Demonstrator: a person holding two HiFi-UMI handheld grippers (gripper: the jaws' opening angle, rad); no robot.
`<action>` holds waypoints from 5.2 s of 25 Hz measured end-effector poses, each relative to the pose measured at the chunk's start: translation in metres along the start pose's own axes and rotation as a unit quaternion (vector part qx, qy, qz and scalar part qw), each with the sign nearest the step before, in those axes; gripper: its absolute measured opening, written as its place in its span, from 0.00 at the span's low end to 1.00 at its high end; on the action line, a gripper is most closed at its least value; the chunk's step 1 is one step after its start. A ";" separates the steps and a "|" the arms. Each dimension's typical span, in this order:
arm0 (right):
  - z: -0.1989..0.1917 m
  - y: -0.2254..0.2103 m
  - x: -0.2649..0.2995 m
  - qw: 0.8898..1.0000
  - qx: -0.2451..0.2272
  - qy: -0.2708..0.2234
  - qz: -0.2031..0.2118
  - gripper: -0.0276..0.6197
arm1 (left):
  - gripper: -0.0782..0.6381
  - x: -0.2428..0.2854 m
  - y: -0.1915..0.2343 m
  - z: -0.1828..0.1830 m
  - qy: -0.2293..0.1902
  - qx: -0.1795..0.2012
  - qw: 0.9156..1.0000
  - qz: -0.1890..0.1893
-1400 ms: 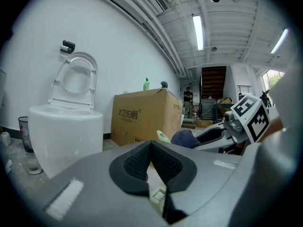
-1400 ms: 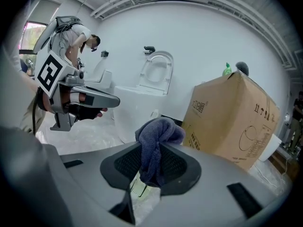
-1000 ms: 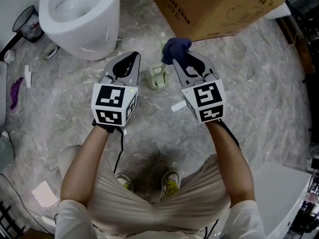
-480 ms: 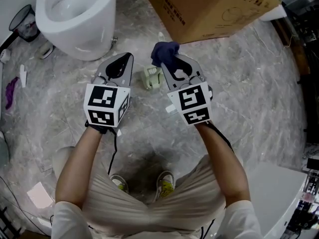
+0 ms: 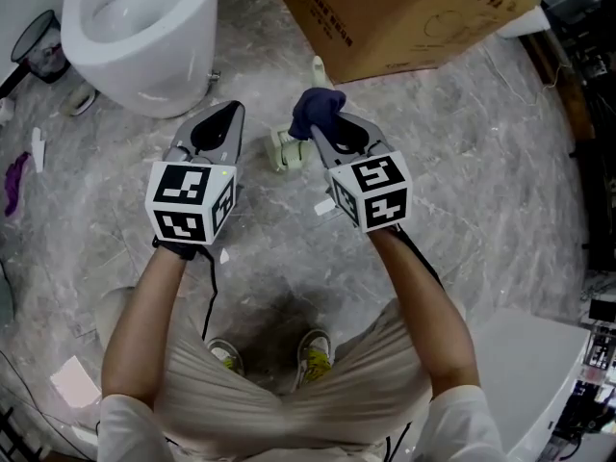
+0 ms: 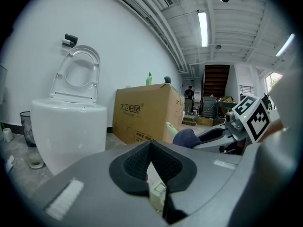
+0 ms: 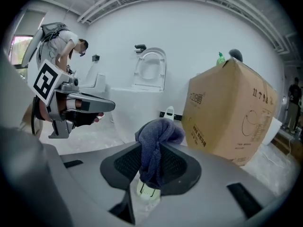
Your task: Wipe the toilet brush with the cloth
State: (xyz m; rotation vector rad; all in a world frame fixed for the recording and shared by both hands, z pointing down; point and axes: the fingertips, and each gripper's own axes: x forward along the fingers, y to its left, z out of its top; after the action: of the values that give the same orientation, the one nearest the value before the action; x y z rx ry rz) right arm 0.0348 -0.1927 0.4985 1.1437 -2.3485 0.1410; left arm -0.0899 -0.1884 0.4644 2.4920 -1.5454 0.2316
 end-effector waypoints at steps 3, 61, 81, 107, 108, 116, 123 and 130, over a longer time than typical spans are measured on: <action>-0.008 0.002 0.002 1.000 0.012 0.009 0.008 0.21 | 0.11 0.001 -0.002 -0.001 0.002 0.003 1.000 0.001; -0.067 -0.017 0.016 0.997 0.040 0.064 0.016 0.21 | 0.11 0.014 -0.018 -0.023 0.033 0.014 0.999 -0.014; -0.149 0.003 0.053 0.990 0.029 0.116 0.075 0.21 | 0.11 0.019 -0.018 -0.025 0.036 0.012 0.999 -0.007; -0.060 -0.005 0.021 0.997 0.067 0.022 0.032 0.22 | 0.11 0.017 -0.010 -0.033 0.039 0.001 0.999 -0.011; -0.057 -0.007 0.021 0.997 0.075 0.016 0.025 0.22 | 0.11 0.018 -0.009 -0.034 0.040 0.000 0.999 -0.011; -0.113 -0.003 0.041 0.989 0.145 0.024 -0.008 0.22 | 0.11 0.010 -0.002 -0.036 0.050 -0.017 0.999 -0.008; -0.134 0.006 0.058 0.987 0.156 0.031 -0.003 0.22 | 0.11 0.005 -0.011 -0.044 0.064 0.037 0.997 0.000; -0.152 0.013 0.073 0.985 0.166 0.046 0.003 0.22 | 0.11 0.000 0.003 -0.046 0.065 0.023 0.997 0.025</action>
State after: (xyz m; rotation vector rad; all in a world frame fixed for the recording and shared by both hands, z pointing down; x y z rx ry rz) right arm 0.0496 -0.1895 0.6667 1.2525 -2.3009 0.5932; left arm -0.0939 -0.1784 0.5090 2.4209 -1.5672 0.4326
